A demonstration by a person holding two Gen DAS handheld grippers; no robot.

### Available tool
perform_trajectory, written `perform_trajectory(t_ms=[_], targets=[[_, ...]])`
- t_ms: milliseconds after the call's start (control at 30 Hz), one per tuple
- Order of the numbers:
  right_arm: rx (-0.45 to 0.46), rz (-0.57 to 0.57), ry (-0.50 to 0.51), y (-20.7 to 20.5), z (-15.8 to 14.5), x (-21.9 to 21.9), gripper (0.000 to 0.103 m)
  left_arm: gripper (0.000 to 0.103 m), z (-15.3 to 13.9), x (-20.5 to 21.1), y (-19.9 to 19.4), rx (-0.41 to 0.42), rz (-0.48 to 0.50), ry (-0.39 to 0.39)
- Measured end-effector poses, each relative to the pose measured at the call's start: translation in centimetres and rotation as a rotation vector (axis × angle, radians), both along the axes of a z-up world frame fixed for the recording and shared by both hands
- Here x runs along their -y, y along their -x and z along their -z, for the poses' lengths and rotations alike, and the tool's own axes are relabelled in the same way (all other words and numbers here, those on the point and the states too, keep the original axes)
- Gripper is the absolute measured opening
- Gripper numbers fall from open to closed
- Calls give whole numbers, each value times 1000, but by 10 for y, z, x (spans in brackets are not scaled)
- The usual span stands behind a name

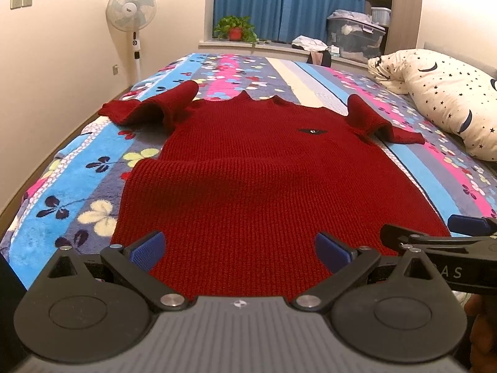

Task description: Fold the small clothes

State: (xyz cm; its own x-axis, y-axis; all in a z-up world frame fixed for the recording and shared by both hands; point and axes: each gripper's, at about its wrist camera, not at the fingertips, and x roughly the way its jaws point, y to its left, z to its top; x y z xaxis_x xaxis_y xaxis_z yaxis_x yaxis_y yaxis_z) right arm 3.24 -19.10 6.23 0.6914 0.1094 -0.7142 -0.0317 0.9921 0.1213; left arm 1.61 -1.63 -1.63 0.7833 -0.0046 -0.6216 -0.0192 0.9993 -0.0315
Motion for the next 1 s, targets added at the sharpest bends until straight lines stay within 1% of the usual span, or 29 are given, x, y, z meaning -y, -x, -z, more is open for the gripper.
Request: perform_trajectory(t_ms=[1000], targets=[[-2,1,8,-5,-3,-4,100,103,0,-1,0,-3,-1,1]])
